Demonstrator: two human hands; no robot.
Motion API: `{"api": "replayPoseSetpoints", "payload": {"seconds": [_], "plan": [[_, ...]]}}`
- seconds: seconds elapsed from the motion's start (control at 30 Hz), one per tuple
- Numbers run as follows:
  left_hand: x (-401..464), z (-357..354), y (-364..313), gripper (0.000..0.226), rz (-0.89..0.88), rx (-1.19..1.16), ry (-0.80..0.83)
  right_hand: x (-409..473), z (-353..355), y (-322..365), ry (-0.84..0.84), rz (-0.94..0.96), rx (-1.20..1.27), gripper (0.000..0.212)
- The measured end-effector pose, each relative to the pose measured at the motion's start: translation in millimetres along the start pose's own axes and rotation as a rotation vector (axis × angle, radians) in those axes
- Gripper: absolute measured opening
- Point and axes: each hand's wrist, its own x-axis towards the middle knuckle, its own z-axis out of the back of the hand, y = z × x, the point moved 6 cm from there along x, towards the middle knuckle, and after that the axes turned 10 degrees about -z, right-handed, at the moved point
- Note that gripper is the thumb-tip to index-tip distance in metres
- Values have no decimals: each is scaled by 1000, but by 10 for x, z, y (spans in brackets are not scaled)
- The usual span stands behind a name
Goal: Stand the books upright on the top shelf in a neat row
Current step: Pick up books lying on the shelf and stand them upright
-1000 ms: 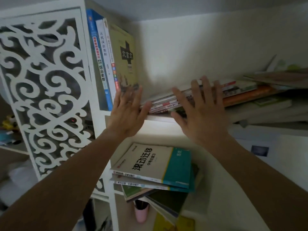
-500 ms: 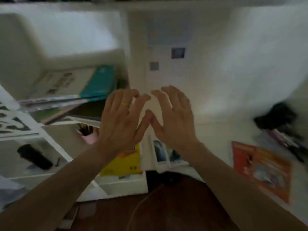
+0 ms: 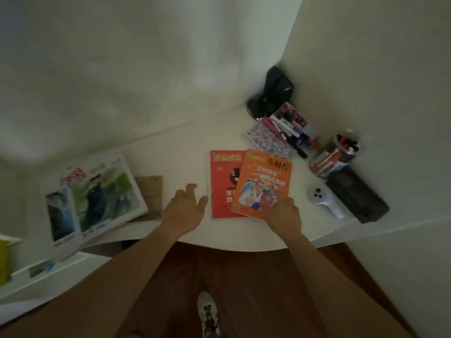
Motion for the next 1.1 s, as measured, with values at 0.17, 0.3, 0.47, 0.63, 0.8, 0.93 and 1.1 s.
{"api": "replayPoseSetpoints", "payload": {"seconds": [0.17, 0.3, 0.47, 0.63, 0.8, 0.93, 1.1], "plan": [[765, -785, -237, 58, 79, -35, 41, 782, -156, -125, 25, -41, -27, 73], [1038, -961, -238, 68, 243, -41, -77, 1078, -214, -137, -51, -117, -43, 81], [1194, -1018, -77, 93, 420, -195, -102, 1128, -406, 58, -7, 113, 5, 79], [1271, -1120, 9, 49, 324, -489, -189, 1106, -611, 190, 30, 116, 191, 85], [1089, -944, -125, 24, 73, -836, -177, 1145, -583, 88, 158, -20, 570, 89], [701, -649, -84, 34, 5, -967, -122, 939, -548, 220, 526, -112, 975, 61], [446, -93, -102, 34, -142, -916, -165, 443, -159, 539, 446, 288, 1060, 38]]}}
